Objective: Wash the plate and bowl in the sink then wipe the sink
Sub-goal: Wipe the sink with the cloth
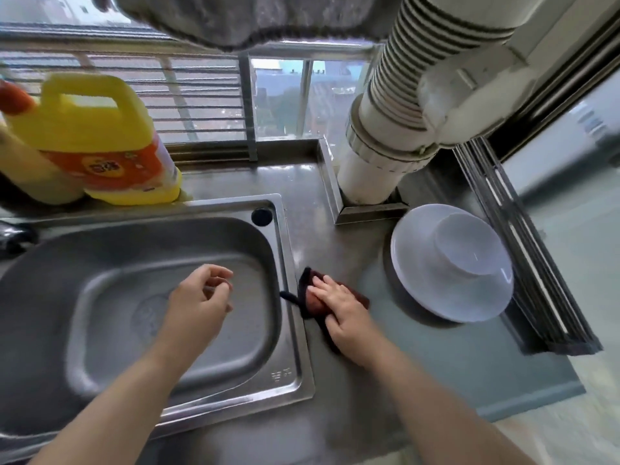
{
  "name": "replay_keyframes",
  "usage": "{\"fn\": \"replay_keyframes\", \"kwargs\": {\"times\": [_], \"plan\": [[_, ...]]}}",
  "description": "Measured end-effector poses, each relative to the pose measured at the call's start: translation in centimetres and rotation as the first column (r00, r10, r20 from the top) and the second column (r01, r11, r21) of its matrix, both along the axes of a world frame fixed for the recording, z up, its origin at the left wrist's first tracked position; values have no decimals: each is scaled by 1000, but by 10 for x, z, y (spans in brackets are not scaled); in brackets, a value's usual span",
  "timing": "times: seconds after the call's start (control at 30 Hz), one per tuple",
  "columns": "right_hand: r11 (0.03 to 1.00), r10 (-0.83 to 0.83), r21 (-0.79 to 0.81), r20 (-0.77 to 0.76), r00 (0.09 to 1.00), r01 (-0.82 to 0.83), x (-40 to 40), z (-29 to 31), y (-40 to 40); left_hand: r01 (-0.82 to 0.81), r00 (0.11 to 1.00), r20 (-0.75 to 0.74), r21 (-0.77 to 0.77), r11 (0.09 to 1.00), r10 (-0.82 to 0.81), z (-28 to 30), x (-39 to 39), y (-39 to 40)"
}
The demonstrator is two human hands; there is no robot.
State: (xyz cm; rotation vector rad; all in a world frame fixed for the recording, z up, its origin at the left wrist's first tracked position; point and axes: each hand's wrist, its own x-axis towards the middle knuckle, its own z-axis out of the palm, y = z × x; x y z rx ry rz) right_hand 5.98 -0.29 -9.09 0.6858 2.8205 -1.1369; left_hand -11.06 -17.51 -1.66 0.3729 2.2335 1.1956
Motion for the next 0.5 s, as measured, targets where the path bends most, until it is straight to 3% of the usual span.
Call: {"fn": "replay_keyframes", "kwargs": {"times": [0.1,0.2,0.33,0.5], "plan": [[987,-158,36,54,986,156,0,3,9,51,998,39,-19,999,-50,-2,-4,-6],[959,-283,52,141,949,279,-58,2,18,82,995,60,-16,996,-81,-2,-6,-12],[942,-324,-49,112,939,331,-107,7,-2,75,996,59,-17,997,-74,-3,-14,-25],[960,-267,-81,25,963,268,-58,14,-56,23,995,100,12,1000,-25,-2,-20,-30]]}}
